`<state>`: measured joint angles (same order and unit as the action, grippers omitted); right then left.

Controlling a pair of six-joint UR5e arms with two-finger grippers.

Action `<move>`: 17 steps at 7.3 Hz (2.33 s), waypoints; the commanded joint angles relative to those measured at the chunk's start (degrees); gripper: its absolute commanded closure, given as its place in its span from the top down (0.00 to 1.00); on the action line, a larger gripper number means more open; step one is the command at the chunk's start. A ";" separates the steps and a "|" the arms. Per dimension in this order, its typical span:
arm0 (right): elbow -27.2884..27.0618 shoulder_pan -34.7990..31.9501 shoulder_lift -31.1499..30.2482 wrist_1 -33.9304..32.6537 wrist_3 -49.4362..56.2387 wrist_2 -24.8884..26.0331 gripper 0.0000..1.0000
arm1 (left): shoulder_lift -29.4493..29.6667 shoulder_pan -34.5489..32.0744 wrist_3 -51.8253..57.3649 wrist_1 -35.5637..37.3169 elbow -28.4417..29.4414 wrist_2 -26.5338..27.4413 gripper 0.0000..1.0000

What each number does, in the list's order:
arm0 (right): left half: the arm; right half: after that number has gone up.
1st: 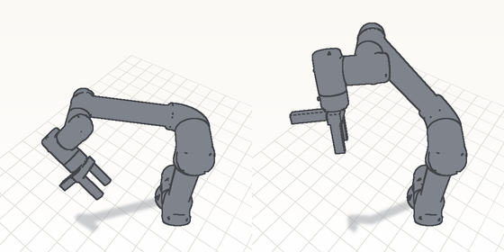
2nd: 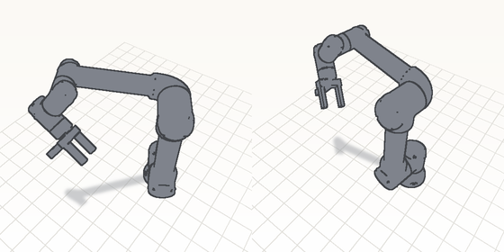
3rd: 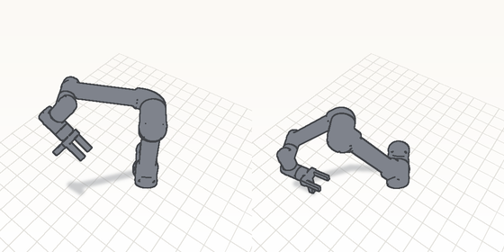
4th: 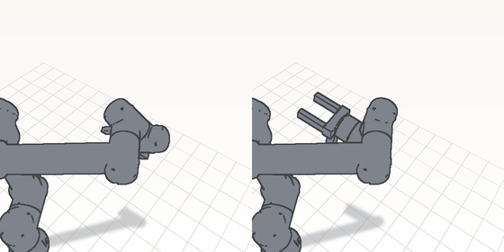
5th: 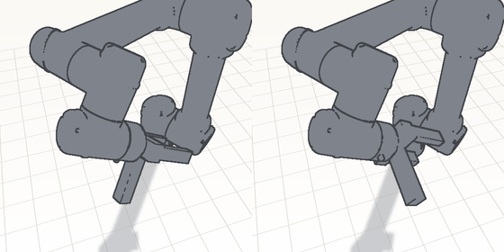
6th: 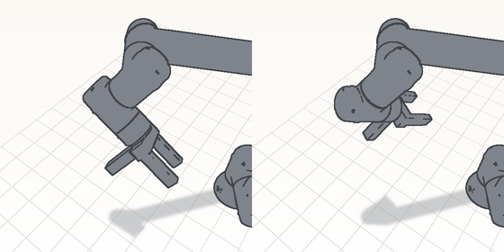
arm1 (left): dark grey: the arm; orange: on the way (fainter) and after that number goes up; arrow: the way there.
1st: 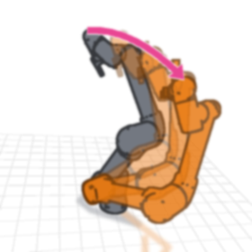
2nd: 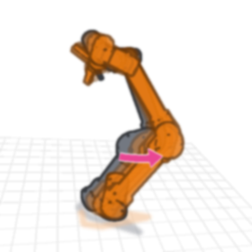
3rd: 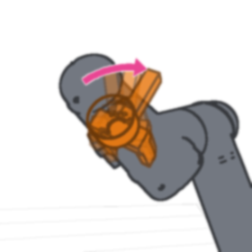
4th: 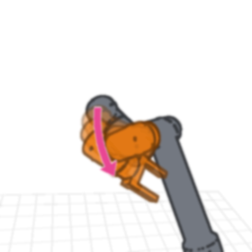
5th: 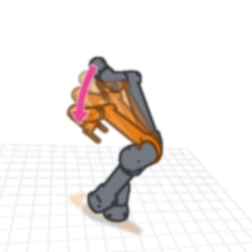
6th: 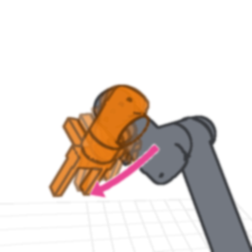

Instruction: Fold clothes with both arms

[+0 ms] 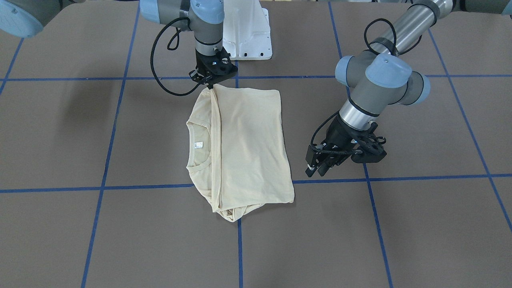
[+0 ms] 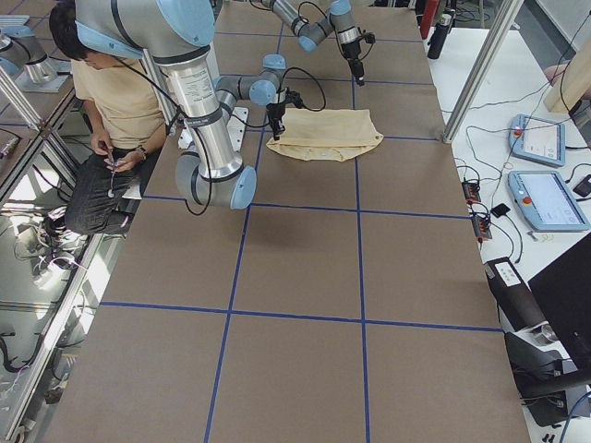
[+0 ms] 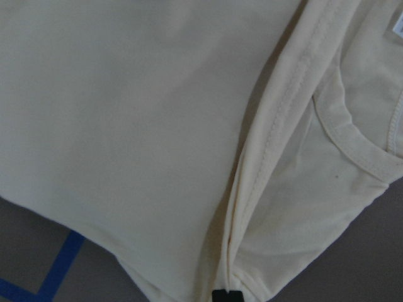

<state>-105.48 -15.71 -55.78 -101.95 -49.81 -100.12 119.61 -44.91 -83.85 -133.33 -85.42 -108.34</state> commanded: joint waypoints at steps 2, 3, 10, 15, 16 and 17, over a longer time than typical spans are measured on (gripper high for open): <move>-2.44 -1.60 -0.73 -4.36 0.15 -1.47 0.00 | 0.01 0.00 -0.26 0.00 -0.10 -0.03 0.49; -2.71 0.05 -2.38 -4.83 -0.89 -0.78 0.00 | 0.01 0.00 -0.35 0.00 -0.10 0.06 0.49; -2.28 -1.60 -1.87 -4.57 -9.95 -1.04 0.59 | -0.08 0.00 -0.44 0.00 -0.01 0.14 0.49; -2.71 -1.43 -9.92 22.13 -72.89 0.44 0.70 | -0.08 0.09 -0.44 0.00 0.16 0.23 0.49; -2.80 -1.43 -11.61 26.41 -78.62 3.24 0.70 | -0.08 0.09 -0.35 0.00 0.17 0.23 0.49; -2.80 -1.43 -11.80 26.11 -78.94 4.40 0.67 | 0.01 0.09 -0.35 0.00 0.17 0.23 0.49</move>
<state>-108.22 -17.16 -66.33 -78.68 -123.81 -97.65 119.54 -44.84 -84.23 -133.33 -85.27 -108.11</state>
